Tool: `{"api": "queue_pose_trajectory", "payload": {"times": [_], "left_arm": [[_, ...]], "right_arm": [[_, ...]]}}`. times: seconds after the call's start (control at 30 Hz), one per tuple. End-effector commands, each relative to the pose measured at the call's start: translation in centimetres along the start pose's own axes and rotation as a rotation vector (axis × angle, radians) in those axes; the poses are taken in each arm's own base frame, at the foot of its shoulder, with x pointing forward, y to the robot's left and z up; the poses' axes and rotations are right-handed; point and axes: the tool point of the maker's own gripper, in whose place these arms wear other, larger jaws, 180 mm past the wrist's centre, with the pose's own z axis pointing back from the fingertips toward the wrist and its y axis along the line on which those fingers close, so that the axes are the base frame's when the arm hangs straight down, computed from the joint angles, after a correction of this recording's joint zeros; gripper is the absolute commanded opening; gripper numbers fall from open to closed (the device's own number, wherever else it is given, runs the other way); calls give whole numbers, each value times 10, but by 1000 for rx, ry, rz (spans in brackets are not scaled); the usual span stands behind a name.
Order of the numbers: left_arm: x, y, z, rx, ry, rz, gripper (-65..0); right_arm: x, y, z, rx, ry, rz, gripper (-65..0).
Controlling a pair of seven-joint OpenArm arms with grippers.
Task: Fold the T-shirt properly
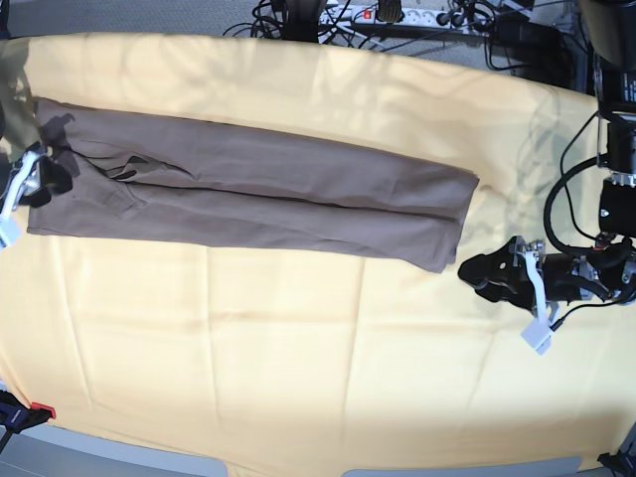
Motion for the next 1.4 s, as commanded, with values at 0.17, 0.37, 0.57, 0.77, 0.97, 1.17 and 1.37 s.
{"api": "queue_pose_trajectory", "payload": {"times": [0.17,0.37,0.57,0.77,0.97,1.17,1.37], "left_arm": [[27,17,48,77,-154,5,-286],[7,49,93,216,-328,159,-286],[-37,51,87,221,-378,271,-286],[-51,47,51,218,-412,297,-285],[-60,29,2,144,-399,360,-274],[-73,2,-46,68,-290,347,-272],[-93,-17,-76,30,-153,346,-273]], "right_arm": [[26,-2,13,-2,-183,-62,-621],[9,-3,-27,-119,-247,-104,-650],[-13,-5,-54,-187,-240,-130,-650],[-26,-7,-60,-195,-201,-146,-650],[-26,-6,-60,-191,-200,-149,-650],[-26,-6,-60,-191,-200,-149,-650],[-26,-6,-60,-191,-200,-149,-650]]}}
